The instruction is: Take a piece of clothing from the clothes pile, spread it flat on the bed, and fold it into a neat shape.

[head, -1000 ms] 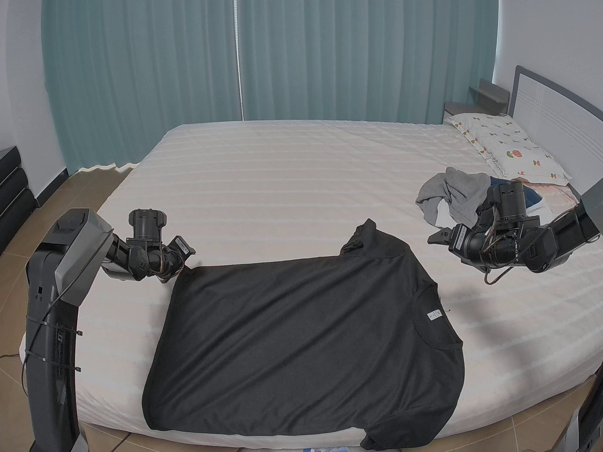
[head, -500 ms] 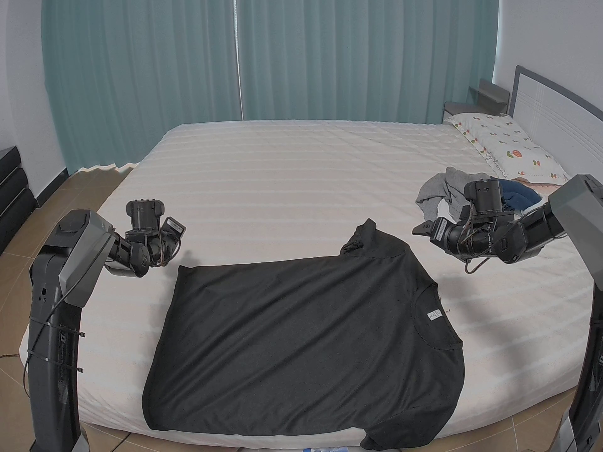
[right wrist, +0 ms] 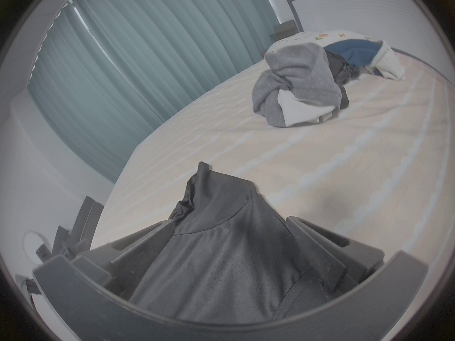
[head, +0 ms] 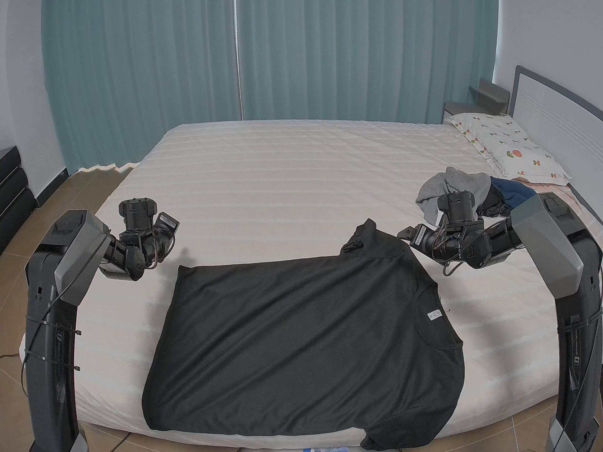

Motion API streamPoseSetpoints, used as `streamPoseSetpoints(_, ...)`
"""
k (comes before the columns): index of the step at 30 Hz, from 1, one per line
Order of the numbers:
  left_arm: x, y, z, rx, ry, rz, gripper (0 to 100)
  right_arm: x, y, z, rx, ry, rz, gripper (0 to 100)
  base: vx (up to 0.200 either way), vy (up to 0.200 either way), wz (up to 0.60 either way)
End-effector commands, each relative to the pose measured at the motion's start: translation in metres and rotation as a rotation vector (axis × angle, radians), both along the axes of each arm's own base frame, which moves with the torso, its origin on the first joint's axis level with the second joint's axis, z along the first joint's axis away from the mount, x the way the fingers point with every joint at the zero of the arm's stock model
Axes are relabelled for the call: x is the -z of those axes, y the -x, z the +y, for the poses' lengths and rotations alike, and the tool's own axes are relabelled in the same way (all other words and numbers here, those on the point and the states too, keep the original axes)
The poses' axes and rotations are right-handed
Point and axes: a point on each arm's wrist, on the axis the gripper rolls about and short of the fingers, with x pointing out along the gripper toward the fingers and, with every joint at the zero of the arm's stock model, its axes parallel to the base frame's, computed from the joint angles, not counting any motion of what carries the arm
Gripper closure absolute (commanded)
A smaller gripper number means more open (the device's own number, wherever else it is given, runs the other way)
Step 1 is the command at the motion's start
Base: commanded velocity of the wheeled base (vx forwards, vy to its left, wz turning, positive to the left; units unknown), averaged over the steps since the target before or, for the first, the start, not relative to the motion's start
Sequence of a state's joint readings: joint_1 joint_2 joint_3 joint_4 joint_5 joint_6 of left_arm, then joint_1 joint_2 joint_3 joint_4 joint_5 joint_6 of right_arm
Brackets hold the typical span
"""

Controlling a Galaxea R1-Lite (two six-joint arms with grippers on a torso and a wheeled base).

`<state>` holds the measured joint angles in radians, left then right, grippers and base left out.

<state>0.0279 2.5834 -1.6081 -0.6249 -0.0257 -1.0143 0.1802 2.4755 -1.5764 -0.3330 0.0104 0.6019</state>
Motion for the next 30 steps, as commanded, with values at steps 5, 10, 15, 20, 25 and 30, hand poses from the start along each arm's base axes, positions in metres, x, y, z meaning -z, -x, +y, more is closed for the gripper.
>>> streamPoseSetpoints(5,-0.004,0.011,0.002,0.035,0.011,0.036,0,0.016,-0.005,0.001,0.022,-0.020,0.024,0,0.000,0.000,0.00)
streamPoseSetpoints(10,0.008,0.017,-0.003,0.107,-0.010,0.123,0,0.020,-0.006,0.000,0.024,-0.020,0.032,0,0.000,0.000,0.00)
streamPoseSetpoints(15,0.016,0.017,-0.009,0.136,-0.041,0.153,0,0.021,-0.006,0.001,0.022,-0.020,0.032,0,0.000,0.000,0.00)
streamPoseSetpoints(20,0.022,0.016,-0.014,0.142,-0.074,0.161,0,0.021,-0.006,-0.001,0.027,-0.020,0.030,0,0.000,0.000,0.00)
streamPoseSetpoints(25,0.027,0.018,-0.017,0.146,-0.111,0.181,0,0.025,-0.009,-0.003,0.037,-0.017,0.034,0,0.000,0.000,0.00)
streamPoseSetpoints(30,0.039,0.027,-0.019,0.130,-0.217,0.229,0,0.027,-0.012,-0.004,0.052,-0.008,0.028,0,0.000,0.000,0.00)
